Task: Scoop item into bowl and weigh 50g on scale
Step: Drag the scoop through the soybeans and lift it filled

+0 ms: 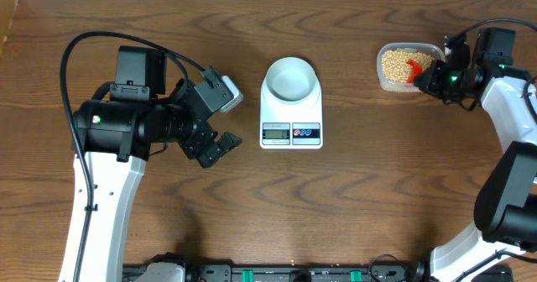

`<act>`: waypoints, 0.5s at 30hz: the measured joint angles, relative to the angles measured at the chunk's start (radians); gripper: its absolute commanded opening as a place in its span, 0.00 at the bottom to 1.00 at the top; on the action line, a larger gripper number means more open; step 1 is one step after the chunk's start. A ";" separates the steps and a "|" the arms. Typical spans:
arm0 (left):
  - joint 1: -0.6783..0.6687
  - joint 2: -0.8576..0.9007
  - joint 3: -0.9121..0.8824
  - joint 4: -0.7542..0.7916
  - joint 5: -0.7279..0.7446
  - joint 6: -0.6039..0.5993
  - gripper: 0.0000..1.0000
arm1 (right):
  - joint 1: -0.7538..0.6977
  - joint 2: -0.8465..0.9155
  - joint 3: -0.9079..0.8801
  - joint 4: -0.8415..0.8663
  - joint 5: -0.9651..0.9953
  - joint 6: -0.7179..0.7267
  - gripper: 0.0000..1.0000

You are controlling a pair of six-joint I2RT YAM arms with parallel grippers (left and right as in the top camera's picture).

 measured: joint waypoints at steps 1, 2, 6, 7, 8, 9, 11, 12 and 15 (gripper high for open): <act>0.000 0.000 0.000 0.000 0.000 0.000 0.98 | -0.001 0.000 0.000 0.000 0.000 0.004 0.01; 0.000 0.000 0.000 0.000 0.000 0.000 0.98 | -0.002 0.001 0.000 0.001 0.000 0.007 0.01; 0.000 0.000 0.000 0.000 0.000 0.000 0.98 | -0.003 0.016 0.000 0.009 -0.003 0.018 0.01; 0.000 0.000 0.000 0.000 0.000 0.000 0.98 | -0.003 0.022 0.000 0.010 -0.007 0.018 0.01; 0.000 0.000 0.000 0.000 0.000 0.000 0.98 | -0.004 0.027 0.001 0.010 -0.010 0.018 0.01; 0.000 0.000 0.000 0.000 0.000 0.000 0.98 | -0.004 0.034 0.001 0.009 -0.015 0.018 0.01; 0.000 0.000 0.000 0.000 0.000 0.000 0.98 | -0.004 0.042 0.001 0.008 -0.023 0.018 0.01; 0.000 0.000 0.000 0.000 0.000 0.000 0.98 | -0.004 0.043 0.001 0.008 -0.028 0.018 0.01; 0.000 0.000 0.000 0.000 0.000 0.000 0.98 | -0.006 0.043 0.001 0.008 -0.048 0.018 0.01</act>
